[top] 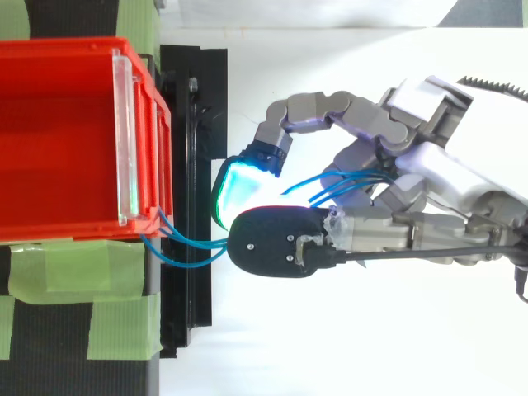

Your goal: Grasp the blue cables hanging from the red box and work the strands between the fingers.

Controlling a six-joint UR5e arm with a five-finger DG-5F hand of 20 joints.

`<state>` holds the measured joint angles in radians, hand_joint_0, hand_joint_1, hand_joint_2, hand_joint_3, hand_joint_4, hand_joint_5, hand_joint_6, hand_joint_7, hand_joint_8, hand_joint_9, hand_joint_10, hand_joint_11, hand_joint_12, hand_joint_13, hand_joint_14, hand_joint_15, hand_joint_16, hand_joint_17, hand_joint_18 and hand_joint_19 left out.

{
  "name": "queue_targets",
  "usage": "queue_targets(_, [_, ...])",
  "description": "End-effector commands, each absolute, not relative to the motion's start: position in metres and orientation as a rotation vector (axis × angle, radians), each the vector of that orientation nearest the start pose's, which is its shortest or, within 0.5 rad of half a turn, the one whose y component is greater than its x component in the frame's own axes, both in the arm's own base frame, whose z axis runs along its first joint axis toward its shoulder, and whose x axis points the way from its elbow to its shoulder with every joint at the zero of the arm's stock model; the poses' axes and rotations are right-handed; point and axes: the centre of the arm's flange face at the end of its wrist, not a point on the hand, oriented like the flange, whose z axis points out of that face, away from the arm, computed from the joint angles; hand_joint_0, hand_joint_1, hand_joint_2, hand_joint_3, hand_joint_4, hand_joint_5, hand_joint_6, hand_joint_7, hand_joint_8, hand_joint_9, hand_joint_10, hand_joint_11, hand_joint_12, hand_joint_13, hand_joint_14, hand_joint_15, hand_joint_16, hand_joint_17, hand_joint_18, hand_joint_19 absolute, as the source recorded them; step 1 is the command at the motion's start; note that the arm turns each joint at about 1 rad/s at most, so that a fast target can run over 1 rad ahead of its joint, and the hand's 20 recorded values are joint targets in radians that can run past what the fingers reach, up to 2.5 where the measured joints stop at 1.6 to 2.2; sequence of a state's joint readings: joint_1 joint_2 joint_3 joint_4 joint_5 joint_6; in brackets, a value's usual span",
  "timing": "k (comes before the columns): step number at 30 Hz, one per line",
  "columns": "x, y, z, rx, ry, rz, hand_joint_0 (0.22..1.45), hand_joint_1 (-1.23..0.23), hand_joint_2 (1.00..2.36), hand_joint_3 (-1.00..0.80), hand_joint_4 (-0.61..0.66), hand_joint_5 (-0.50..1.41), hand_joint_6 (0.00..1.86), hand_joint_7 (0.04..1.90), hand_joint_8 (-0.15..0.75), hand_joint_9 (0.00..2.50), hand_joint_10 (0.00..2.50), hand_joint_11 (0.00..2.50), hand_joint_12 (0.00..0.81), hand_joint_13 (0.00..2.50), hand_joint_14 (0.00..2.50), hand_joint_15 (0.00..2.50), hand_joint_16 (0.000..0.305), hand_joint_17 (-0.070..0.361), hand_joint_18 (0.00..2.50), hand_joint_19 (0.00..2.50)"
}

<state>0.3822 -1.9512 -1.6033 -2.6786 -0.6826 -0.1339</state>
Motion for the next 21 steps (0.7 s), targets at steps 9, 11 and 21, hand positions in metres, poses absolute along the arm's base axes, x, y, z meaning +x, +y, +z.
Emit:
queue_targets(9, [0.6209,0.0225,0.3028,1.332,0.870,0.765,0.89,-0.67,1.03,0.08,0.23,-0.03,0.96,1.09,0.492,1.32,2.50,2.50,0.627,1.74,2.50,1.73,0.211,0.158,2.24,0.85])
queue_targets(11, [0.6208,0.0234,0.3028,1.331,0.871,0.766,0.90,-0.67,1.03,0.05,0.25,-0.06,1.01,1.06,0.528,1.28,2.50,2.50,0.625,1.73,2.50,1.73,0.209,0.157,2.22,0.83])
queue_targets(21, [0.6207,0.0231,0.3028,1.332,0.869,0.764,0.90,-0.58,1.02,0.14,0.28,-0.08,1.06,1.00,0.514,1.04,2.50,2.50,0.656,1.66,2.50,1.74,0.239,0.179,2.15,0.69])
